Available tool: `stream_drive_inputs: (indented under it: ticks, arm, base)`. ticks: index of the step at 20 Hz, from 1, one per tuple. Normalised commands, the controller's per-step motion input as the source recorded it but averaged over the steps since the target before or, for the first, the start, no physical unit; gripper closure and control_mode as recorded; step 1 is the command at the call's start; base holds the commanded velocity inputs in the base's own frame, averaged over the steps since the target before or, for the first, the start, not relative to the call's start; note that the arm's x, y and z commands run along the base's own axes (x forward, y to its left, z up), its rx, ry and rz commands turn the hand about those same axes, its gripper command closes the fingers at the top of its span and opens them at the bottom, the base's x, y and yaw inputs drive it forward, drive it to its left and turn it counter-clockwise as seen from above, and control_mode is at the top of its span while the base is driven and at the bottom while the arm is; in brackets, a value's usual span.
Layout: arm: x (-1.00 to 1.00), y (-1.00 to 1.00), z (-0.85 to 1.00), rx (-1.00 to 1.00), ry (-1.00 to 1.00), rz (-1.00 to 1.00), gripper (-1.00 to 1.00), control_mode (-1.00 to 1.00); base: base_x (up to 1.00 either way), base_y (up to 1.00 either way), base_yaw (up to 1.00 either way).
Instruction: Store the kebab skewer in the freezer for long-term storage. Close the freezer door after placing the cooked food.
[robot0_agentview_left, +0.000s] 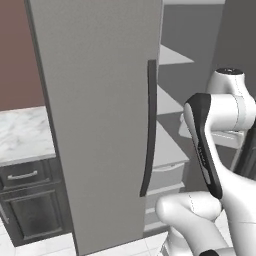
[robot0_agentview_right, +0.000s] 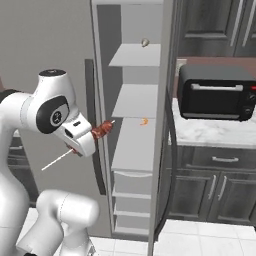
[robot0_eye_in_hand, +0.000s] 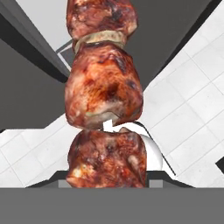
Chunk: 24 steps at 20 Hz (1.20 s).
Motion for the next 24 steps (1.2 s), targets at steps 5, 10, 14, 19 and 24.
stream_drive_inputs:
  ticks: [5, 10, 14, 19, 24]
  arm:
    - [0.0, 0.0, 0.0, 0.0, 0.0, 0.0, 1.0, 1.0]
    - [0.0, 0.0, 0.0, 0.0, 0.0, 0.0, 1.0, 1.0]
    - [0.0, 0.0, 0.0, 0.0, 0.0, 0.0, 1.0, 1.0]
    - [0.0, 0.0, 0.0, 0.0, 0.0, 0.0, 1.0, 1.0]
    - [0.0, 0.0, 0.0, 0.0, 0.0, 0.0, 1.0, 1.0]
  base:
    - [0.18, -0.08, -0.02]
    - [0.4, -0.16, 0.0]
    - [0.33, 0.0, 0.0]
    - [0.45, 0.0, 0.0]
    - [0.52, -0.03, 0.0]
